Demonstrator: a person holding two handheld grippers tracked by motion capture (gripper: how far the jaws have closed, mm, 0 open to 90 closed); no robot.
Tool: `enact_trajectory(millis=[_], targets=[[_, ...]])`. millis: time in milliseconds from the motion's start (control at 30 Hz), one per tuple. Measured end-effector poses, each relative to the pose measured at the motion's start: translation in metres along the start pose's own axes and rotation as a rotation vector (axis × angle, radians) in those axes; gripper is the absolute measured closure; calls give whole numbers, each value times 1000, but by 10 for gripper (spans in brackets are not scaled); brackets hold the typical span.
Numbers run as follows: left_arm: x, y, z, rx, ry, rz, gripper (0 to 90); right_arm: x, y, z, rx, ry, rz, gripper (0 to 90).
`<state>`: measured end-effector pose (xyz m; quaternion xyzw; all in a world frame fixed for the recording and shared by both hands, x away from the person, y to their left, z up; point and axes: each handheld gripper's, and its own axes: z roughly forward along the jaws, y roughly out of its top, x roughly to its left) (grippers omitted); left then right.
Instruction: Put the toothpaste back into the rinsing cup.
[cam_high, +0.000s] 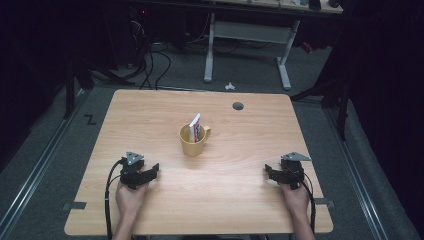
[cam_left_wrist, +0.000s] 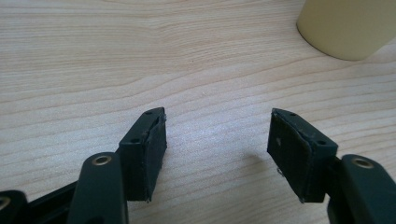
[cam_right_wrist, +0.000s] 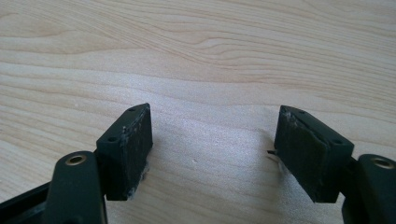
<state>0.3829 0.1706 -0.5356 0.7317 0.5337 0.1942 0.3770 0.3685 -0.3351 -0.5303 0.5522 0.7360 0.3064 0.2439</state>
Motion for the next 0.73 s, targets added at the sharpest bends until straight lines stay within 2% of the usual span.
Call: enact_trajectory(millis=[333,467,733], targets=[[-4,-1,0,8,20,9,335,0,0,0,0,0,1,279],[-5,-2,-1,2,27,-6,326,0,0,0,0,0,1,279],[-2,-3,-3,-4,10,-33,323,0,0,0,0,0,1,279]])
